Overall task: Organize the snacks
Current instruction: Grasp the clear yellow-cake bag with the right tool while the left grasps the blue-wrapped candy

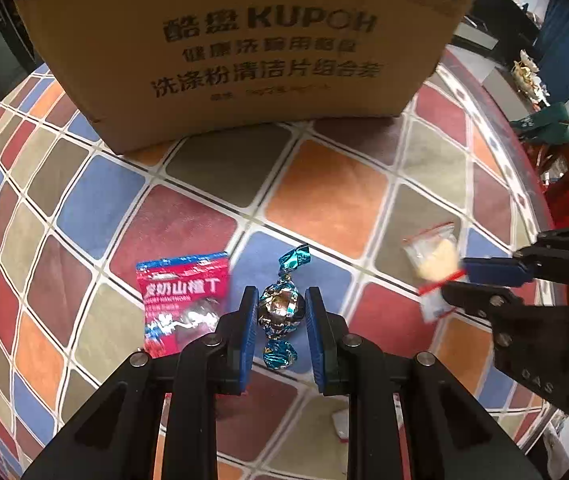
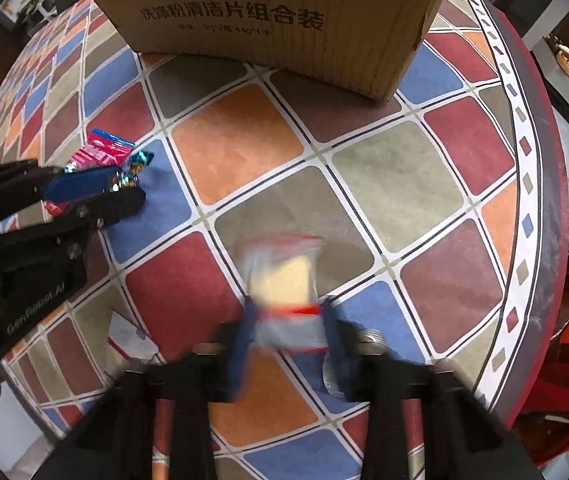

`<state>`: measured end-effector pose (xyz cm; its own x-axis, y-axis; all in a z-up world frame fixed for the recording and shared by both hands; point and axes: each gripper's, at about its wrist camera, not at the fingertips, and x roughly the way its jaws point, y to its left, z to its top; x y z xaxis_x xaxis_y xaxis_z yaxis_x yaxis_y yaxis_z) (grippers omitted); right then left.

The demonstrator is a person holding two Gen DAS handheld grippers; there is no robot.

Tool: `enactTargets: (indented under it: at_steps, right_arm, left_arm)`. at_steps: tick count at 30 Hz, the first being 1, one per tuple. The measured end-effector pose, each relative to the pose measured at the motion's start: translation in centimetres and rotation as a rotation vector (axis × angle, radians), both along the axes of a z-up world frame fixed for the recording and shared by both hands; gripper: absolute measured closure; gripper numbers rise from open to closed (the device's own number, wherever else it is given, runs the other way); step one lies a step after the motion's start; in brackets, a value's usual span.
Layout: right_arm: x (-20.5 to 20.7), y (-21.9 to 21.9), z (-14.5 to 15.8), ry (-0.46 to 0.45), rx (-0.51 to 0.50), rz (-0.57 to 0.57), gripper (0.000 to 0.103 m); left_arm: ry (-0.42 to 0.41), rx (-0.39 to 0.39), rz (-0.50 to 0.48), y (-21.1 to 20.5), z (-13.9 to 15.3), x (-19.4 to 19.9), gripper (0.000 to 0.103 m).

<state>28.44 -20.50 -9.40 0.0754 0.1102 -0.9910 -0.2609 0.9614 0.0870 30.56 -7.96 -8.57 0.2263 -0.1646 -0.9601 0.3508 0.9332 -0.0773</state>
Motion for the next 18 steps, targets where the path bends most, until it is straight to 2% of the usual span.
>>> enactTargets:
  at_steps: [6,9,13,18]
  right_arm:
    - [0.5,-0.8,-0.2,0.009,0.050,-0.046,0.082]
    - [0.5,-1.6,0.2,-0.015,0.067,-0.065,0.058]
    - [0.6,-1.1,0.7,-0.037,0.088,-0.074,0.057]
    - [1.7,-0.3,0.0,-0.024,0.041,-0.112,0.057]
  left_arm:
    - [-0.022,-0.012,-0.023,-0.4,0.7,-1.1,0.079]
    - [-0.034,-0.014,-0.025,-0.3,0.9,-1.4,0.079]
    - [-0.047,-0.010,-0.022,-0.4,1.0,-1.4,0.079]
    - [-0.066,0.008,-0.015,0.1,1.1,-1.5,0.079]
